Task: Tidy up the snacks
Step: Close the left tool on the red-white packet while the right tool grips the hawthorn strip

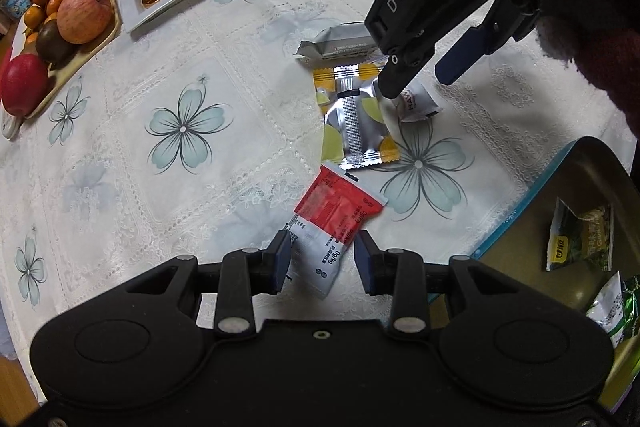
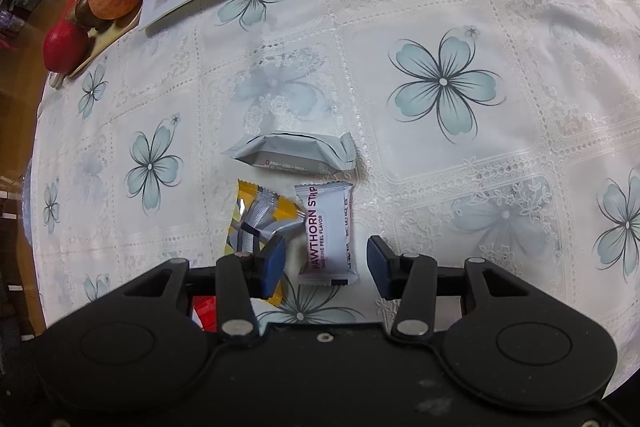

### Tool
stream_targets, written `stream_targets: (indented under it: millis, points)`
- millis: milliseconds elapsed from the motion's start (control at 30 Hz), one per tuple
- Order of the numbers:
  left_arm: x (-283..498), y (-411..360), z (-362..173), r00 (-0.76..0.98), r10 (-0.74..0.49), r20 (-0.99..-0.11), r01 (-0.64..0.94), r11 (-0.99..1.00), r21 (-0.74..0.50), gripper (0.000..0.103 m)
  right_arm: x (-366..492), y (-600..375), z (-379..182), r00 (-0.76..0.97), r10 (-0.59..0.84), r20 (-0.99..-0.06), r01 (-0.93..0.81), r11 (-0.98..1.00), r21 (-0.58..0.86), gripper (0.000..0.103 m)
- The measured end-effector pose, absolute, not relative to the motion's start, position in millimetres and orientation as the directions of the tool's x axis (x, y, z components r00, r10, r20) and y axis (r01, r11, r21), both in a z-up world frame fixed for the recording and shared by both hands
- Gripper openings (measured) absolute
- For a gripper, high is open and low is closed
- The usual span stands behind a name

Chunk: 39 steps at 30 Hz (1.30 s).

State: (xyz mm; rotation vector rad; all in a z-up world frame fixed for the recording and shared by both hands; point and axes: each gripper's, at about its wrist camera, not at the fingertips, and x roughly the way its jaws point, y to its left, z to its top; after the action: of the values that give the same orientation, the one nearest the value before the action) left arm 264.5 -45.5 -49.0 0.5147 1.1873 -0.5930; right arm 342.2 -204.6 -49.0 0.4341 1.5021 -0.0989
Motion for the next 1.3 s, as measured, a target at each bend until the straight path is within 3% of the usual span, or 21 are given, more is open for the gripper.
stream_targets:
  millis: [167,300,467,867,1233,1300]
  points:
    - [271.3,-51.7,-59.8,0.242,-0.130,-0.961,0.645,0.761,0.060,0.047,341.9,-204.2,-48.5,0.081,0.201,-0.976,0.326,0.920,0.216,0.049]
    - [275.3,-55.9,-62.4,0.255,-0.118,-0.960,0.624,0.778,0.071,0.054,341.9,-204.7,-50.1,0.077,0.195,-0.978,0.329,0.921,0.210,0.049]
    - [286.7,-53.2,-64.1,0.233,-0.138,-0.963,0.554,0.832,0.015,0.055,342.6,-200.7,-53.3,0.074,0.181,-0.981,0.318,0.928,0.195,0.048]
    - [308.1,-33.7,-58.1,0.166,-0.186,-0.968,0.362,0.925,-0.115,0.044,341.7,-188.6,-60.8,0.080,0.130,-0.988,0.262,0.954,0.147,0.028]
    - [317.8,-23.0,-61.5,0.116,-0.188,-0.975,0.224,0.962,-0.158,0.044,342.3,-175.5,-60.9,0.089,0.075,-0.993,0.201,0.975,0.091,0.028]
    - [318.9,-23.7,-63.1,0.113,-0.187,-0.976,0.213,0.964,-0.159,0.044,342.0,-173.1,-61.0,0.090,0.074,-0.993,0.186,0.978,0.089,0.033]
